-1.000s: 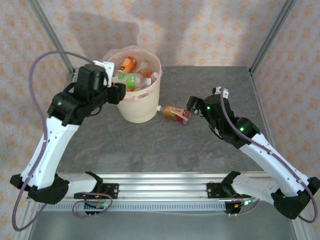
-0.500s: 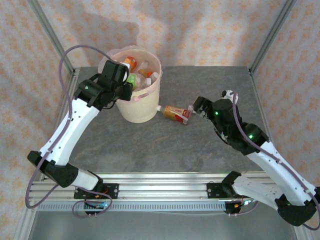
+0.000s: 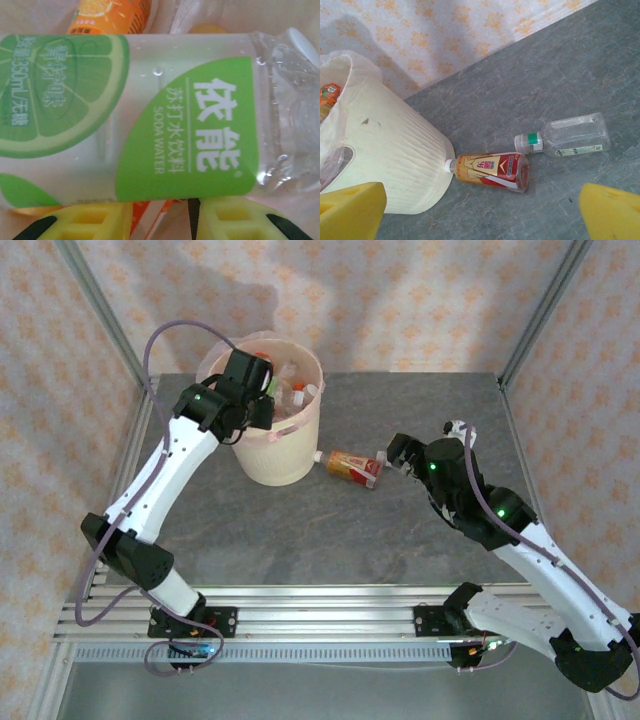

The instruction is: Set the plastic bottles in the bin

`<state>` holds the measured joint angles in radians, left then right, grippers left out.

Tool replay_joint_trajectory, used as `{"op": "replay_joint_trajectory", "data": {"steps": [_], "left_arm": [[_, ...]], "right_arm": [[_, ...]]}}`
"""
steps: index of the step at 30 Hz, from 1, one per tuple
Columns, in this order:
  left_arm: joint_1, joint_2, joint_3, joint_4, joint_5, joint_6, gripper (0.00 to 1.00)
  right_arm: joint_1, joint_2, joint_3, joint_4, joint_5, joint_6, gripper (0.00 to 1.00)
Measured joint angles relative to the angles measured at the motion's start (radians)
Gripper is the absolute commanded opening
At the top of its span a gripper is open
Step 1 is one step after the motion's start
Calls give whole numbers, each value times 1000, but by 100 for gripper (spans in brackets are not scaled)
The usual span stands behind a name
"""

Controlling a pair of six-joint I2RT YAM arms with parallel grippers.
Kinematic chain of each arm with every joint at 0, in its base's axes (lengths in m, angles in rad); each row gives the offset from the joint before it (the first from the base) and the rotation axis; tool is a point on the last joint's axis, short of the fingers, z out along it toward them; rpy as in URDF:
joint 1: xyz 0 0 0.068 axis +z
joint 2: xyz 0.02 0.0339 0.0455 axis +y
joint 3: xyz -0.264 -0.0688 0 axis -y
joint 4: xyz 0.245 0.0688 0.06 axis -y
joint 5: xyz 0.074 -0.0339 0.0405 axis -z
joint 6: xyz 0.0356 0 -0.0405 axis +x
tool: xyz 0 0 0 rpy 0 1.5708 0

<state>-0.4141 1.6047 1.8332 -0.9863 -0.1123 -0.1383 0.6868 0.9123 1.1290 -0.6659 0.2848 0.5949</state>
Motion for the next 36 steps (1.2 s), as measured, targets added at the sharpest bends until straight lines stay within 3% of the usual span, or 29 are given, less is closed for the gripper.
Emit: {"op": "replay_joint_trajectory", "data": {"steps": [9, 20, 29, 36], "left_arm": [[71, 105, 139, 45, 27, -3, 35], [75, 314, 336, 48, 111, -8, 35], [75, 309, 338, 48, 127, -23, 40], [75, 133, 214, 50, 78, -39, 49]], "right_arm": [[0, 0, 0, 0, 0, 0, 99], [0, 0, 0, 0, 4, 0, 99], [0, 1, 0, -6, 20, 1, 99], [-50, 87, 31, -108, 52, 52, 99]]}}
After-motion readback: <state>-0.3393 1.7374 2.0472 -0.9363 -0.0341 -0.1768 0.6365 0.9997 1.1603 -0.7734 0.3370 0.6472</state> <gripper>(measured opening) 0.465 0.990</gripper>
